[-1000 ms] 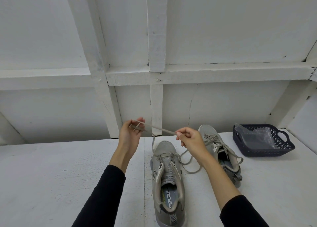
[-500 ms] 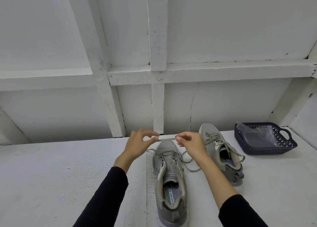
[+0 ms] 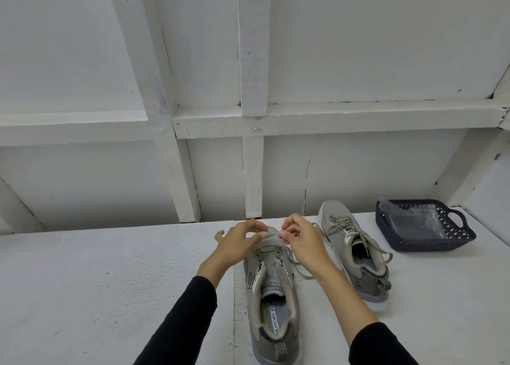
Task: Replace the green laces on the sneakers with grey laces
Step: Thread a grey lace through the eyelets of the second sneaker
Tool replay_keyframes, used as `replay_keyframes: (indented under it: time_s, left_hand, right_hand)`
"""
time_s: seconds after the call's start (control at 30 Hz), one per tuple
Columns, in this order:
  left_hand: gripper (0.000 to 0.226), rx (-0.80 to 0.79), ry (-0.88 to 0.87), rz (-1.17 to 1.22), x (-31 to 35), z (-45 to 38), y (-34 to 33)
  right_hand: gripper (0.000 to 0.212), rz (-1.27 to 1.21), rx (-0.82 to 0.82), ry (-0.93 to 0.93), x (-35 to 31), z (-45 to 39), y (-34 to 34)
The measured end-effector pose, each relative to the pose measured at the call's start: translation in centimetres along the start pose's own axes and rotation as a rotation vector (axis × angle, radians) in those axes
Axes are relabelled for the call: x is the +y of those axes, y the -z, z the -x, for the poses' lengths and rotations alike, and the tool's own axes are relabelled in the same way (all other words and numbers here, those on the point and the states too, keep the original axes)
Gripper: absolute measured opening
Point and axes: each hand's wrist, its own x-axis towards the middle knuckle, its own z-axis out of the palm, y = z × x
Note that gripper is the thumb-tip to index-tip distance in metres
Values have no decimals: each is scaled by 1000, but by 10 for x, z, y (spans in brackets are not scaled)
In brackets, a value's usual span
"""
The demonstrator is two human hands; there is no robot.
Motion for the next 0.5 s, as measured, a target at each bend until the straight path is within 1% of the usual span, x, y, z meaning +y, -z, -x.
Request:
replay_keyframes:
  time_s: [0.07, 0.13, 0.23, 0.27, 0.33, 0.4, 0.43, 0.5]
  left_hand:
    - [8, -13, -13, -18, 1, -1, -4]
    - [14, 12, -9, -12, 3, -1, -9]
    - [12, 43, 20, 53, -2, -3, -12]
    - [9, 35, 15, 108, -4, -2, -12]
    - [12, 27, 8, 167, -6, -1, -12]
    - [15, 40, 5, 169, -5, 3, -13]
    - [15, 46, 10, 168, -4, 5, -15]
    - [17, 39, 16, 169, -1, 9, -20]
  right_hand:
    - [18, 6, -18, 10, 0, 0, 0]
    - [20, 15, -3, -3, 1, -1, -1]
    - [25, 110, 8, -105, -1, 0, -1]
    - [27, 183, -29, -161, -1, 1, -1]
    - [31, 291, -150, -281, -2, 4, -2]
    - [26, 331, -242, -344, -1, 8, -7]
    - [22, 347, -263, -350, -1, 8, -8]
    - [29, 343, -250, -352, 0, 7, -7]
